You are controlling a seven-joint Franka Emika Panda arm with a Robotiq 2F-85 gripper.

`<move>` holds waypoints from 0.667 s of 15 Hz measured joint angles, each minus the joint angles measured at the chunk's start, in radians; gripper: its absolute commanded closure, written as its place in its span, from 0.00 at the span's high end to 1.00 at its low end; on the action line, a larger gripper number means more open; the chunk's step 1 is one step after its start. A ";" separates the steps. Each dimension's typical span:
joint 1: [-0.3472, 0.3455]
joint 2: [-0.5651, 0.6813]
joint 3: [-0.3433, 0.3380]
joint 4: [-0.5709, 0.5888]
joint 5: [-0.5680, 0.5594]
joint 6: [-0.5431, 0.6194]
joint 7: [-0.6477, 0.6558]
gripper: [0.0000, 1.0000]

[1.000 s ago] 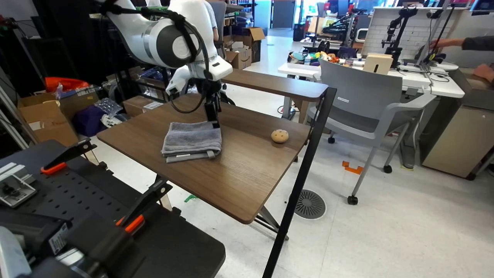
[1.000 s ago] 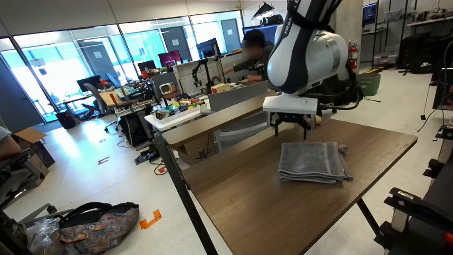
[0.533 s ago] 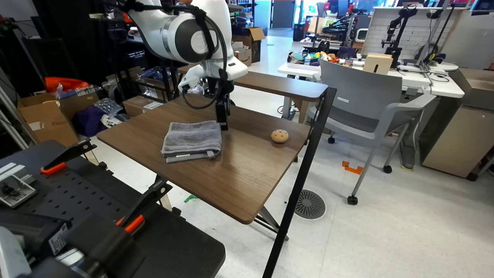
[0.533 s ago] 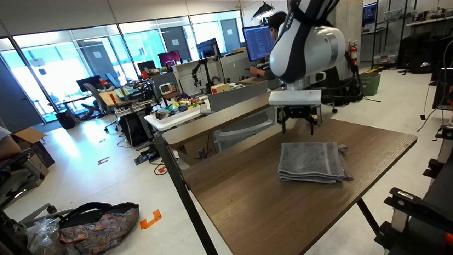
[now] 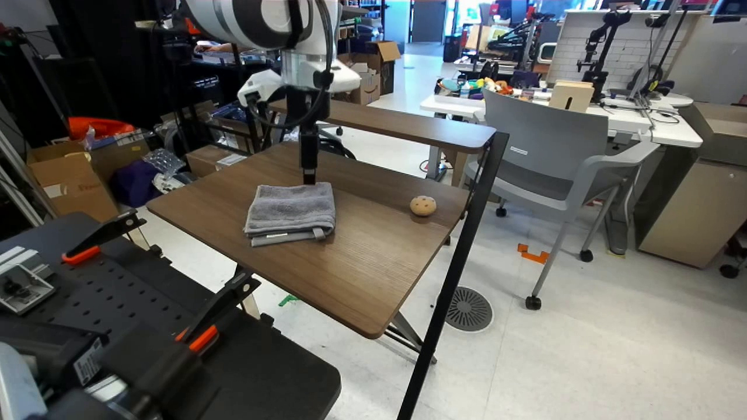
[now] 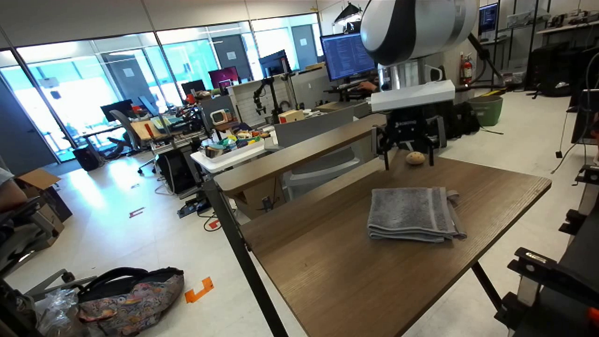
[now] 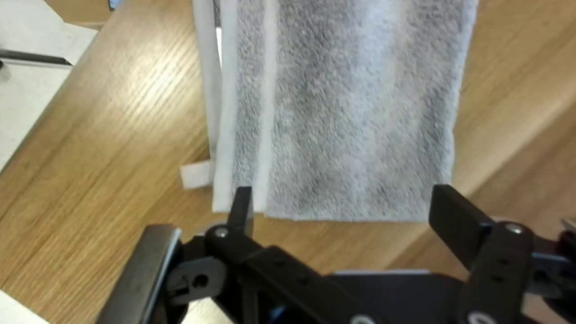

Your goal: Use the towel to wipe the table

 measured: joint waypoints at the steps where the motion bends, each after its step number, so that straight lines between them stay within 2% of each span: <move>1: 0.010 0.006 0.006 -0.025 -0.004 0.005 0.000 1.00; 4: 0.053 0.051 0.008 -0.076 -0.020 0.024 0.006 1.00; 6: 0.076 0.093 0.010 -0.100 -0.020 0.094 0.006 1.00; 10: 0.082 0.108 0.010 -0.102 -0.020 0.123 0.006 1.00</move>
